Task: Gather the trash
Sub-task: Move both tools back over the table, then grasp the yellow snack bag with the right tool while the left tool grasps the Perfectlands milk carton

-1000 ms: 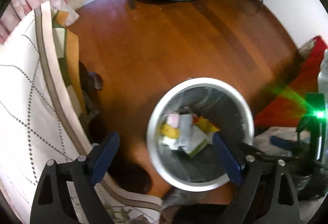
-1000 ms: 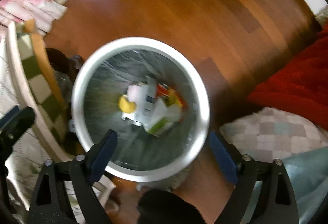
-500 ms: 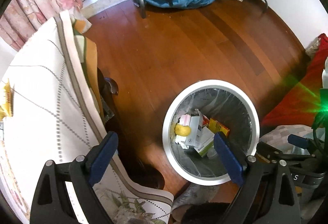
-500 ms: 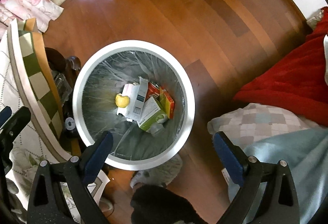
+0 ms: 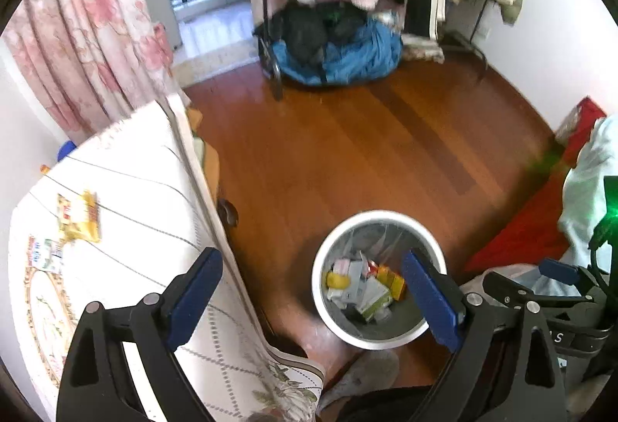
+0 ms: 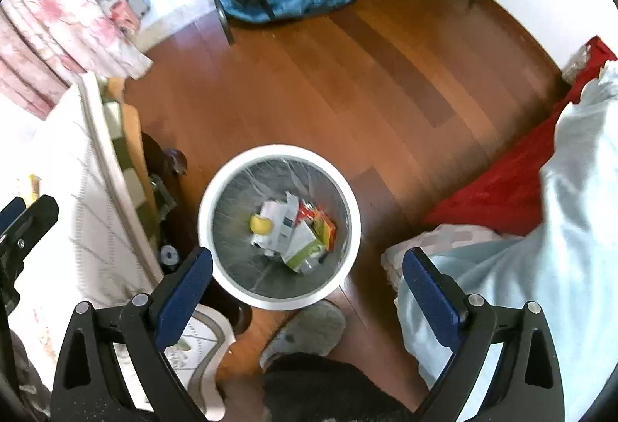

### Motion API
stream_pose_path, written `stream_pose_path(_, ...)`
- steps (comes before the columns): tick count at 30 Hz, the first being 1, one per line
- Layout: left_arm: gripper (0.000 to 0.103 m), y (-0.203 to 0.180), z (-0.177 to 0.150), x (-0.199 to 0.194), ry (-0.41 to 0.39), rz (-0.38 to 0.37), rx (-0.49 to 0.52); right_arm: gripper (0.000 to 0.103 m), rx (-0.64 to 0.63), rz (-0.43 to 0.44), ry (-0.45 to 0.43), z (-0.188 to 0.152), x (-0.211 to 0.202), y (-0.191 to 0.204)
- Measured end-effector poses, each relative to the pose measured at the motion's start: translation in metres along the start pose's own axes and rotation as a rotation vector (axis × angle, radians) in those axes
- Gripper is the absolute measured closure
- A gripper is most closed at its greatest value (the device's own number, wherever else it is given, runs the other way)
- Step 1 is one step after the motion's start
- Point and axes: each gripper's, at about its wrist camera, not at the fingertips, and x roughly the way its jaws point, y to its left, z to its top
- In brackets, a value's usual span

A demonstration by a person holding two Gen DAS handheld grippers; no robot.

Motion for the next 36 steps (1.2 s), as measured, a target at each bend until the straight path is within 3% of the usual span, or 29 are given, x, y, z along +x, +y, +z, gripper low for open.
stream_pose_path(5, 0.008, 0.025, 0.013, -0.045, -0.077, 0.034, -0.052, 0.003, -0.023, 0.042, -0.09, 0.003, -0.058, 0.023)
stream_pose_path(10, 0.008, 0.081, 0.019, -0.075, -0.144, 0.085, -0.143, 0.003, -0.066, 0.117, -0.17, 0.012, -0.1, 0.073)
stream_pose_path(14, 0.008, 0.15, 0.011, -0.08, -0.148, 0.218, -0.243, 0.003, -0.132, 0.198, -0.17, 0.018, -0.101, 0.138)
stream_pose_path(21, 0.008, 0.309, -0.038, -0.055, -0.05, 0.461, -0.486, 0.003, -0.284, 0.341, -0.062, 0.018, -0.044, 0.292)
stream_pose_path(26, 0.008, 0.401, -0.08, -0.028, 0.055, 0.565, -0.661, 0.003, -0.367, 0.379, 0.024, 0.027, 0.022, 0.405)
stream_pose_path(29, 0.008, 0.438, -0.1, -0.012, 0.119, 0.571, -0.731, 0.003, -0.397, 0.365, 0.065, 0.032, 0.059, 0.453)
stream_pose_path(34, 0.008, 0.459, -0.107, 0.005, 0.187, 0.488, -0.793, 0.003, -0.41, 0.333, 0.126, 0.034, 0.105, 0.497)
stream_pose_path(35, 0.008, 0.46, -0.104, 0.008, 0.193, 0.462, -0.808, 0.011, -0.417, 0.321, 0.132, 0.032, 0.109, 0.502)
stream_pose_path(36, 0.008, 0.461, -0.099, 0.011, 0.198, 0.424, -0.832, 0.035, -0.424, 0.317, 0.127, 0.03, 0.111, 0.503)
